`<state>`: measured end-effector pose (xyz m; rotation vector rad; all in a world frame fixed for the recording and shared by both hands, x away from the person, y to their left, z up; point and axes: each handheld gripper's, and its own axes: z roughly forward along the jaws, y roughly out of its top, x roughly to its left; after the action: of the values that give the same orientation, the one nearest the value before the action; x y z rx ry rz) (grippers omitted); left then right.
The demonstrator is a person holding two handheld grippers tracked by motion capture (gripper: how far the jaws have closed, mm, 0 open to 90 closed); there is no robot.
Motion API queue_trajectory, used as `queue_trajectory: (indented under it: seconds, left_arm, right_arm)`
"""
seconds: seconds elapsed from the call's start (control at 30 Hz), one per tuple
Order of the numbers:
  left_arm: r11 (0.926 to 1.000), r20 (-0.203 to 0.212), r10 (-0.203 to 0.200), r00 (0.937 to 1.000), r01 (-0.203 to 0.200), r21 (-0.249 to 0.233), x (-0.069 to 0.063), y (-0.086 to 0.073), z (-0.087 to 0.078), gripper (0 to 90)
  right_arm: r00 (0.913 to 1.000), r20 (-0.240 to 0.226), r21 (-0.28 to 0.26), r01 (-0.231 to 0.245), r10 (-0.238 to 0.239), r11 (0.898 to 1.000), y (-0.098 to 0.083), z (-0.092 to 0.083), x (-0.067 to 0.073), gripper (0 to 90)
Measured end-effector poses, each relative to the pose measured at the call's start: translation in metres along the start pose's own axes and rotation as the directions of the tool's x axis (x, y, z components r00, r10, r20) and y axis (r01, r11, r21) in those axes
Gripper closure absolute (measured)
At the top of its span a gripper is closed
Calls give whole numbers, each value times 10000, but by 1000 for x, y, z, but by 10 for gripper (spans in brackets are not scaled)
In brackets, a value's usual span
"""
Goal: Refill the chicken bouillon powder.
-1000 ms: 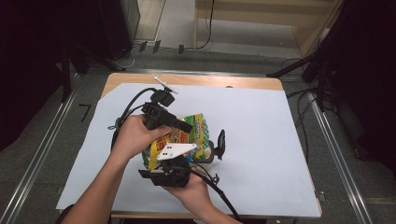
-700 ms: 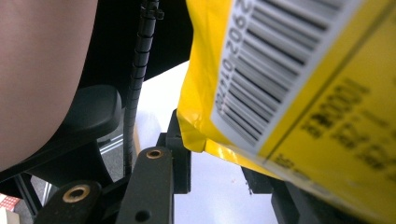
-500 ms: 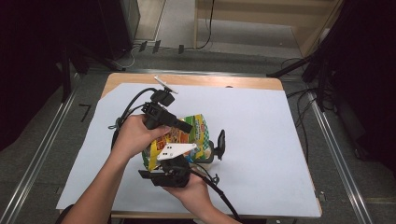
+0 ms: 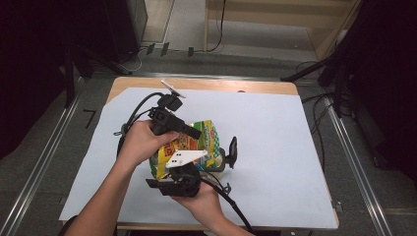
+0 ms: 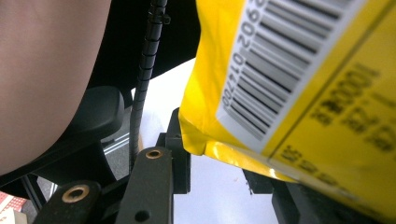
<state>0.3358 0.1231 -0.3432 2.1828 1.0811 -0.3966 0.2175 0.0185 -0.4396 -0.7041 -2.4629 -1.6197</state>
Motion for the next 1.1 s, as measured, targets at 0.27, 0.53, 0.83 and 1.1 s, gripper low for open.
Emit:
queue_trajectory:
  seconds: [0.27,0.53,0.83,1.1]
  left_arm:
    - [9997,-144,263,9996,-263,-21,-11,-1,-1,746]
    - [9992,-179,387,9991,-388,-43,-15,-1,-2,740]
    - [9988,-316,477,9984,-479,-57,-20,-2,-2,737]
    - [9986,-355,533,9979,-535,-47,-21,-2,-2,738]
  right_arm:
    - [10000,-39,-9,52,-52,10000,0,1,0,697]
    - [10000,-48,-28,80,-80,10000,-1,1,0,698]
    - [9999,-23,34,117,-117,9999,-2,2,-3,704]
    - [10000,-24,46,82,-82,10000,-2,2,-3,705]
